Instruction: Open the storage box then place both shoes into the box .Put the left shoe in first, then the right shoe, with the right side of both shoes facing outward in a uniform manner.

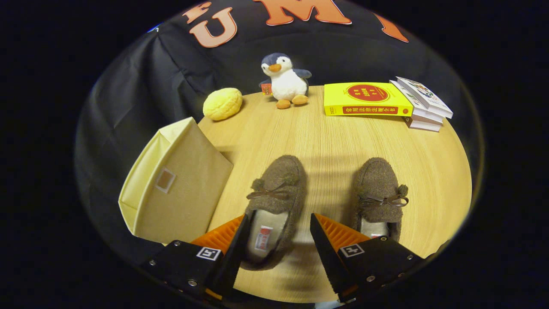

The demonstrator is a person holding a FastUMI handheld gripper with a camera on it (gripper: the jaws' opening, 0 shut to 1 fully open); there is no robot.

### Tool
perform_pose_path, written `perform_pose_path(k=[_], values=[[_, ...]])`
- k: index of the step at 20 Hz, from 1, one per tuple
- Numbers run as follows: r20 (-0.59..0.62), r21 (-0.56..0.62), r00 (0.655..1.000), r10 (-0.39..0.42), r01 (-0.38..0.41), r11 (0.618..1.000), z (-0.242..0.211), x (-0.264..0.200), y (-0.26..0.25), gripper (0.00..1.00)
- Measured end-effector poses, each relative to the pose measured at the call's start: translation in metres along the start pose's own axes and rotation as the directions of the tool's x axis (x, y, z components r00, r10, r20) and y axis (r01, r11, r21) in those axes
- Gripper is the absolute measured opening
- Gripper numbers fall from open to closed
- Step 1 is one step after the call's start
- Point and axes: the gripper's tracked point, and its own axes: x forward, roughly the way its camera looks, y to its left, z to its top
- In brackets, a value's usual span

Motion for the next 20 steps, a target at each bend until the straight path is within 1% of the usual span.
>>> perform_pose_path(k=[3, 4, 5, 7, 9, 11, 12, 14, 17, 18, 20], values=[[0.001, -0.01, 0.999, -0.042, 0.042, 0.999, -0.003, 0.025, -0.013, 0.78], [0.008, -0.013, 0.998, -0.07, 0.07, 0.997, -0.002, 0.033, -0.02, 0.75], [0.009, -0.013, 0.996, -0.084, 0.084, 0.996, 0.0, 0.04, -0.025, 0.73], [0.012, 0.0, 0.995, -0.097, 0.097, 0.995, 0.001, 0.052, -0.026, 0.69], [0.009, 0.002, 0.994, -0.107, 0.107, 0.994, 0.001, 0.06, -0.027, 0.61], [0.008, 0.013, 0.995, -0.102, 0.102, 0.995, 0.0, 0.065, -0.023, 0.5], [0.009, 0.024, 0.995, -0.1, 0.1, 0.995, 0.0, 0.067, -0.02, 0.42], [0.01, 0.036, 0.996, -0.093, 0.093, 0.995, 0.001, 0.068, -0.018, 0.32], [0.013, 0.054, 0.995, -0.096, 0.095, 0.994, 0.003, 0.067, -0.019, 0.21], [0.015, 0.06, 0.995, -0.099, 0.098, 0.993, 0.004, 0.066, -0.02, 0.14], [0.028, 0.073, 0.992, -0.12, 0.118, 0.99, 0.007, 0.064, -0.025, 0.06]])
